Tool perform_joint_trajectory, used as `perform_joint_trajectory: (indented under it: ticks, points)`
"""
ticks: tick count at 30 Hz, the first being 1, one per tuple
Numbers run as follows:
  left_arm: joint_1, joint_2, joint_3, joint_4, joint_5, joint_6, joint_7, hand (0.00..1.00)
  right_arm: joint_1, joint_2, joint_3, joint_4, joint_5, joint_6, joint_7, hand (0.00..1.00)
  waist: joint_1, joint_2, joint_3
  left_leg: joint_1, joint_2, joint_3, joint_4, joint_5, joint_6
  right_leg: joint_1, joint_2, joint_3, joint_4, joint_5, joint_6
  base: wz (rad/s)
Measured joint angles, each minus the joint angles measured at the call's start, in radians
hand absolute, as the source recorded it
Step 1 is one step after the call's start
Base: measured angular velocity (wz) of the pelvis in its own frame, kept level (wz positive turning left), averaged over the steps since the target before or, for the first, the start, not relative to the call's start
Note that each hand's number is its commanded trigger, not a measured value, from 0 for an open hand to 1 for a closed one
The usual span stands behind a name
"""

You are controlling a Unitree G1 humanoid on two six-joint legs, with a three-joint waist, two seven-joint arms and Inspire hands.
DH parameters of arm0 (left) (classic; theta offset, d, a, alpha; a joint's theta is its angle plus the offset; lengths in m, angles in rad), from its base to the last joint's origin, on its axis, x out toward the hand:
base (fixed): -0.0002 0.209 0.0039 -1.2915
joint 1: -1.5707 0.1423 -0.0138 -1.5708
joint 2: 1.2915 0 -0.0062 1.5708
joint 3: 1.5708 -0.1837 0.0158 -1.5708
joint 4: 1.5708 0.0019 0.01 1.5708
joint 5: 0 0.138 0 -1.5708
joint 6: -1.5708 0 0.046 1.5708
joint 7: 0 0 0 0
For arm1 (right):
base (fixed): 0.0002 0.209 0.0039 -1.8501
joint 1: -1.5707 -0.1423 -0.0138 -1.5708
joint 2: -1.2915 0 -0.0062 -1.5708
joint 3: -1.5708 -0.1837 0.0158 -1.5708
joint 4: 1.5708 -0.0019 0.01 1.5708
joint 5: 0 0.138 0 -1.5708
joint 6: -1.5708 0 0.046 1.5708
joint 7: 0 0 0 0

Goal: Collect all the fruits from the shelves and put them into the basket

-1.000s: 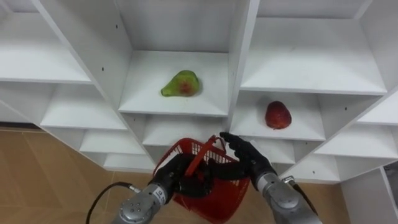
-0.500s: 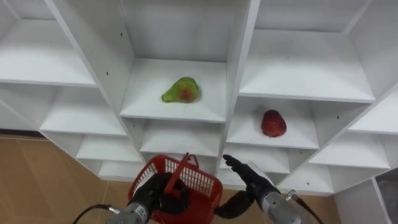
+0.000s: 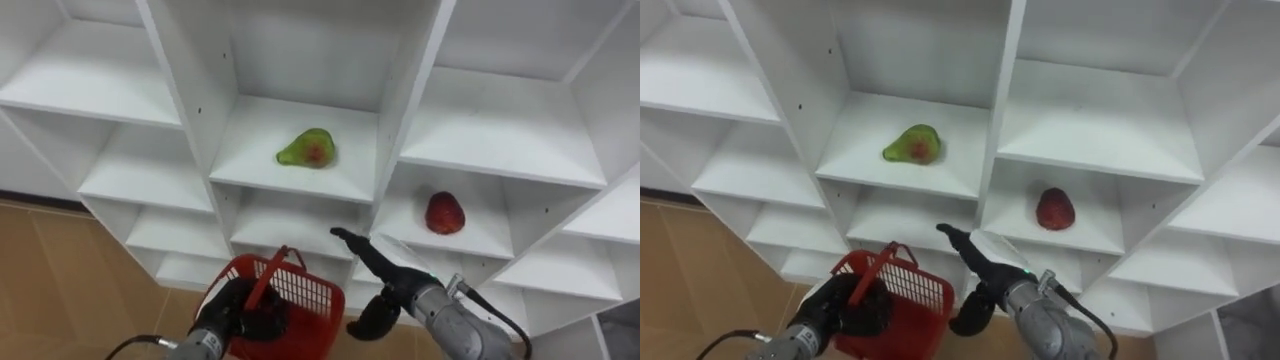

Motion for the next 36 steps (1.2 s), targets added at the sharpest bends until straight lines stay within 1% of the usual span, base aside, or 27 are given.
perform_joint_trajectory:
  ticks: [1,2,3,4,7,10,12,14,19,20,22,23,24,25,29,31,33,35,36]
  points:
    - [0.0,0.001,0.013,-0.003,0.0,-0.006,0.0,1.0,0.0,-0.006,0.001,-0.028,-0.002,-0.007,0.0,0.0,0.002,-0.01,0.0025,0.0,0.0,-0.001,0.001,0.001,-0.001,0.0,0.001,-0.002,-0.001,0.0,0.0,0.04]
    - [0.0,0.003,0.023,0.001,0.001,-0.016,-0.001,1.0,0.0,-0.012,0.002,-0.052,-0.003,-0.016,0.0,0.0,0.004,-0.02,0.0032,0.003,0.0,-0.001,0.001,0.001,-0.001,0.004,0.001,-0.003,-0.002,0.0,0.0,0.04]
    - [0.0,0.005,0.027,0.004,0.005,-0.021,-0.002,1.0,0.0,-0.014,0.001,-0.06,-0.007,-0.022,-0.001,0.0,0.007,-0.023,0.0032,0.005,0.0,-0.001,0.0,0.001,-0.001,0.006,0.001,-0.003,-0.003,0.0,0.0,0.0]
    - [0.0,0.007,0.039,0.004,0.019,-0.022,-0.005,1.0,0.0,-0.019,0.001,-0.08,-0.02,-0.024,-0.005,0.0,0.011,-0.031,0.0059,0.012,0.001,-0.001,-0.002,0.001,-0.001,0.012,0.002,-0.003,-0.005,0.0,0.0,0.0]
    - [0.0,0.008,0.074,0.006,0.026,-0.023,-0.003,1.0,0.0,-0.031,0.001,-0.136,-0.03,-0.023,-0.01,0.0,0.024,-0.045,0.0051,0.015,0.002,-0.003,-0.003,0.001,-0.001,0.022,0.0,-0.002,-0.022,0.0,0.0,0.0]
    - [0.0,0.007,0.097,0.011,0.026,-0.023,0.004,1.0,-0.004,-0.028,0.002,-0.187,-0.029,-0.028,-0.022,0.0,0.034,-0.047,0.0057,0.026,0.001,-0.003,-0.003,0.001,-0.001,0.031,0.0,0.003,-0.023,0.0,0.0,0.01]
    - [0.0,0.005,0.112,0.007,0.028,-0.023,0.003,1.0,-0.01,-0.029,0.003,-0.215,-0.029,-0.029,-0.026,0.0,0.049,-0.05,0.0058,0.028,0.001,-0.009,-0.004,0.001,-0.001,0.033,0.001,0.01,-0.023,0.0,0.0,0.0]
    - [0.0,0.006,0.128,-0.001,0.028,-0.023,0.003,1.0,-0.028,-0.03,0.006,-0.242,-0.032,-0.03,-0.031,0.0,0.055,-0.063,0.0052,0.019,0.001,-0.019,-0.003,0.001,-0.001,0.033,0.002,-0.003,-0.023,0.0,0.0,0.12]
    - [0.0,0.007,0.134,-0.004,0.053,-0.024,0.004,1.0,-0.064,-0.03,0.005,-0.267,-0.033,-0.03,-0.044,0.0,0.069,-0.093,0.0045,0.017,0.001,-0.032,-0.003,0.001,-0.002,0.037,0.003,-0.01,-0.021,0.0,0.0,0.1]
    - [0.0,0.007,0.135,-0.004,0.072,-0.024,0.004,1.0,-0.069,-0.03,0.005,-0.279,-0.032,-0.03,-0.045,0.0,0.074,-0.098,0.0049,0.018,0.0,-0.034,-0.003,0.001,-0.003,0.041,0.003,-0.01,-0.021,0.0,0.0,0.05]
    - [0.0,0.007,0.136,-0.001,0.092,-0.024,0.003,1.0,-0.076,-0.029,0.004,-0.283,-0.031,-0.031,-0.046,0.0,0.079,-0.101,0.005,0.023,0.0,-0.038,-0.002,0.001,-0.003,0.047,0.003,-0.01,-0.022,0.0,0.0,0.06]
    - [0.0,0.007,0.14,0.0,0.103,-0.024,0.003,1.0,-0.088,-0.029,0.004,-0.283,-0.031,-0.03,-0.045,0.0,0.082,-0.108,0.0035,0.027,-0.001,-0.038,-0.002,0.001,-0.003,0.05,0.004,-0.01,-0.022,0.0,0.0,0.0]
    - [0.0,0.008,0.143,0.003,0.111,-0.024,0.002,1.0,-0.096,-0.028,0.004,-0.283,-0.03,-0.03,-0.045,0.0,0.082,-0.107,0.0044,0.027,-0.001,-0.038,-0.002,0.001,-0.003,0.05,0.004,-0.009,-0.022,0.0,0.0,0.0]
    - [0.001,0.007,0.154,0.01,0.119,-0.023,0.001,1.0,-0.114,-0.028,0.004,-0.283,-0.029,-0.03,-0.045,0.0,0.083,-0.112,0.003,0.029,-0.001,-0.038,-0.002,0.001,-0.003,0.052,0.004,-0.011,-0.022,0.0,0.0,0.0]
    - [0.007,0.008,0.184,0.013,0.133,-0.023,-0.007,1.0,-0.168,-0.027,-0.012,-0.285,-0.028,-0.031,-0.056,0.0,0.086,-0.121,0.0089,0.033,-0.001,-0.041,-0.001,0.001,-0.003,0.057,0.005,-0.019,-0.023,0.0,0.0,0.02]
    - [0.007,0.007,0.197,0.017,0.133,-0.023,-0.015,1.0,-0.172,-0.022,-0.016,-0.286,-0.028,-0.031,-0.074,0.0,0.085,-0.126,0.0099,0.034,-0.001,-0.055,-0.001,0.001,-0.003,0.066,0.004,-0.035,-0.026,0.0,0.0,0.19]
    - [0.007,0.005,0.205,0.017,0.133,-0.023,-0.018,1.0,-0.173,-0.022,-0.02,-0.292,-0.028,-0.034,-0.082,0.0,0.085,-0.127,0.0094,0.032,-0.001,-0.062,-0.001,0.001,-0.003,0.069,0.003,-0.039,-0.031,0.0,0.0,0.16]
    - [0.007,-0.001,0.219,0.017,0.139,-0.023,-0.018,1.0,-0.173,-0.022,-0.03,-0.293,-0.028,-0.052,-0.091,0.0,0.088,-0.127,0.0094,0.03,-0.002,-0.066,-0.001,0.001,-0.003,0.071,0.001,-0.051,-0.036,0.0,0.0,0.1]
    - [0.008,-0.002,0.223,0.017,0.149,-0.023,-0.018,1.0,-0.173,-0.022,-0.032,-0.293,-0.027,-0.053,-0.094,0.0,0.09,-0.127,0.0095,0.03,-0.002,-0.068,-0.001,0.001,-0.003,0.072,0.001,-0.054,-0.036,0.0,0.0,0.09]
